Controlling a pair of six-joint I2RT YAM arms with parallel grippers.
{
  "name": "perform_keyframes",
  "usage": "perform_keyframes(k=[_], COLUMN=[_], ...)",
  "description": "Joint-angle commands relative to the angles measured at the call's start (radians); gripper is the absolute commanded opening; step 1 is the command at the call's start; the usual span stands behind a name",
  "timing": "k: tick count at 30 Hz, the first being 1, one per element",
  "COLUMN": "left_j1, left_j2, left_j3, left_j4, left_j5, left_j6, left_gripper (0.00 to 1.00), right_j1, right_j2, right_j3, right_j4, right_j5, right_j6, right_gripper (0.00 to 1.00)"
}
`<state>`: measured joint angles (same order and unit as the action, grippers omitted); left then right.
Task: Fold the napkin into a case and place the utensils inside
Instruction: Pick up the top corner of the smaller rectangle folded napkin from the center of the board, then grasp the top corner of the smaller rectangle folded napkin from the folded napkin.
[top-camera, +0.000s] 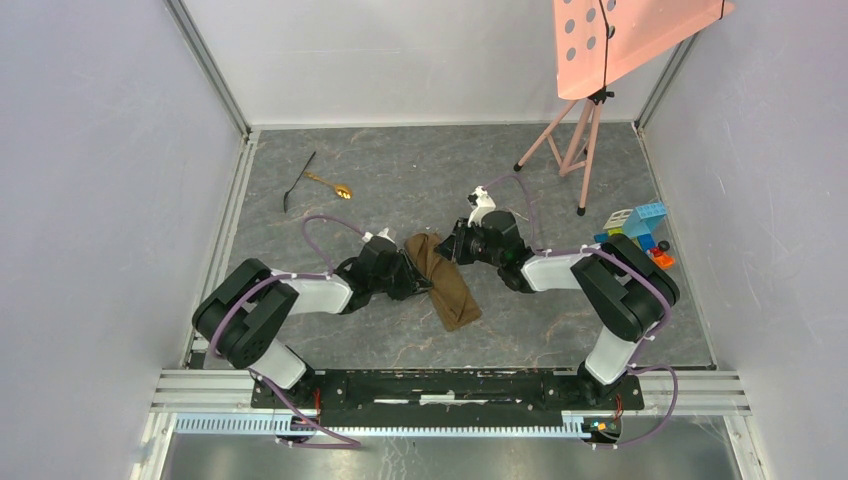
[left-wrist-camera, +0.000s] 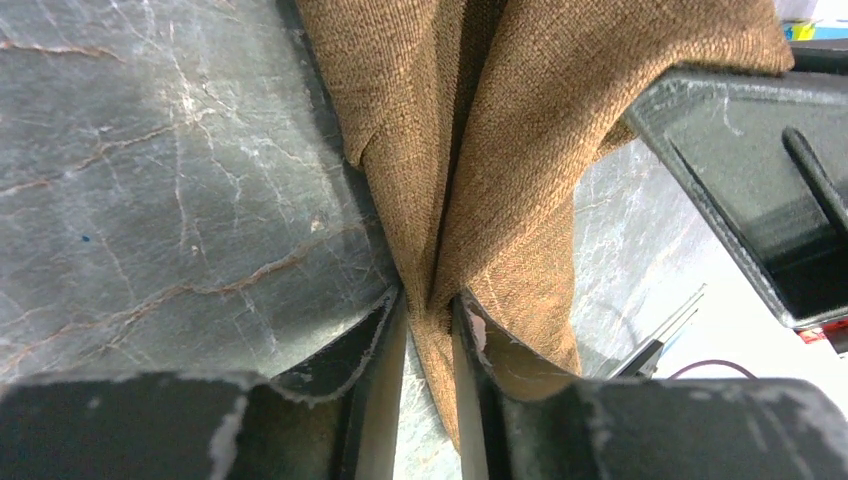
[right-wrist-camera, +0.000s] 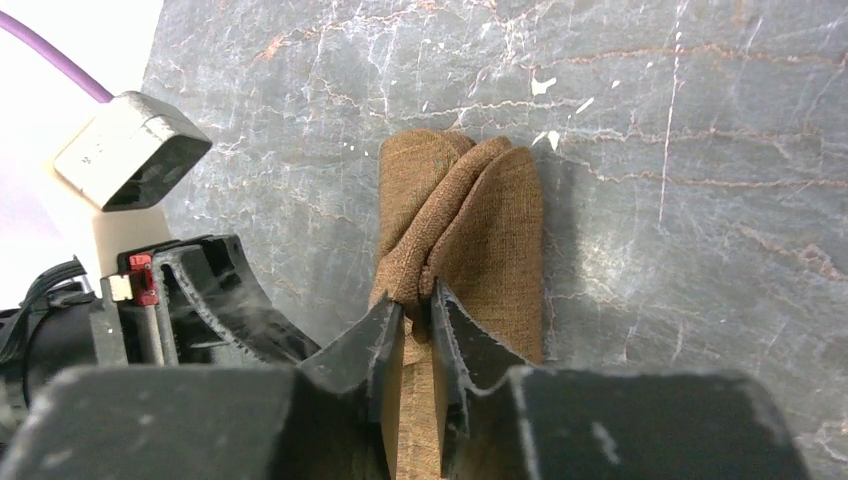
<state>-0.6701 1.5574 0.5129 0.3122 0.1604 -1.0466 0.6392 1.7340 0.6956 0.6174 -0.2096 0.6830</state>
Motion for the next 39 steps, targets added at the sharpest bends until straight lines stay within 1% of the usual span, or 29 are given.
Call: perform_keyframes(k=[1, 2, 4, 6, 7, 9, 10, 12, 14, 16, 17, 18, 20, 22, 28, 33, 39], left_j1=[-0.008, -0.007, -0.003, 0.0, 0.0, 0.008, 0.01, 0.012, 0.012, 0.012, 0.011, 0.008, 0.007, 0.001, -0.032, -0.057, -0.059], left_j2=[-0.038, -0.067, -0.158, -0.261, -0.295, -0.319, -0.298, -0.233, -0.162, -0.089, -0.043, 0.001, 0.076, 0.136, 0.243, 0.272, 0.298], left_j3=[-0.028, -0.031, -0.029, 0.01, 0.043, 0.13, 0.183, 0.291, 0.374, 0.452, 0.491, 0.53, 0.599, 0.652, 0.756, 0.784, 0.801], left_j4=[-0.167, -0.186, -0.252, -0.393, -0.472, -0.619, -0.69, -0.769, -0.799, -0.798, -0.811, -0.82, -0.837, -0.848, -0.876, -0.872, -0.854], left_j5=[-0.038, -0.046, -0.078, -0.151, -0.211, -0.324, -0.367, -0.413, -0.431, -0.424, -0.432, -0.443, -0.452, -0.466, -0.528, -0.568, -0.567], left_j6=[0.071, 0.078, 0.099, 0.136, 0.158, 0.196, 0.22, 0.263, 0.289, 0.325, 0.344, 0.365, 0.415, 0.454, 0.499, 0.505, 0.514], left_gripper=[0.39, 0.51, 0.68, 0.9, 0.92, 0.94, 0.92, 0.8, 0.67, 0.51, 0.45, 0.42, 0.39, 0.38, 0.4, 0.4, 0.4], right_j1=[0.001, 0.002, 0.002, 0.004, 0.004, 0.002, 0.004, 0.005, 0.005, 0.004, 0.005, 0.005, 0.005, 0.005, 0.005, 0.005, 0.005], right_j2=[-0.002, -0.001, 0.004, 0.006, 0.007, 0.01, 0.009, 0.006, 0.009, 0.009, 0.009, 0.007, 0.005, 0.004, 0.011, 0.013, 0.019], right_j3=[0.044, 0.049, 0.057, 0.061, 0.064, 0.07, 0.073, 0.073, 0.074, 0.074, 0.074, 0.073, 0.072, 0.072, 0.063, 0.062, 0.062], right_j4=[0.041, 0.037, 0.032, 0.027, 0.025, 0.023, 0.023, 0.022, 0.021, 0.021, 0.022, 0.021, 0.023, 0.023, 0.037, 0.04, 0.044], right_j5=[0.014, 0.011, 0.0, -0.006, -0.009, -0.019, -0.021, -0.025, -0.033, -0.04, -0.043, -0.043, -0.046, -0.047, -0.05, -0.054, -0.056], right_j6=[-0.022, -0.023, -0.025, -0.028, -0.026, -0.025, -0.027, -0.03, -0.03, -0.027, -0.027, -0.028, -0.025, -0.026, -0.018, -0.016, -0.014], right_gripper=[0.11, 0.02, 0.0, 0.0, 0.0, 0.0, 0.0, 0.0, 0.0, 0.0, 0.0, 0.0, 0.0, 0.0, 0.0, 0.0, 0.0])
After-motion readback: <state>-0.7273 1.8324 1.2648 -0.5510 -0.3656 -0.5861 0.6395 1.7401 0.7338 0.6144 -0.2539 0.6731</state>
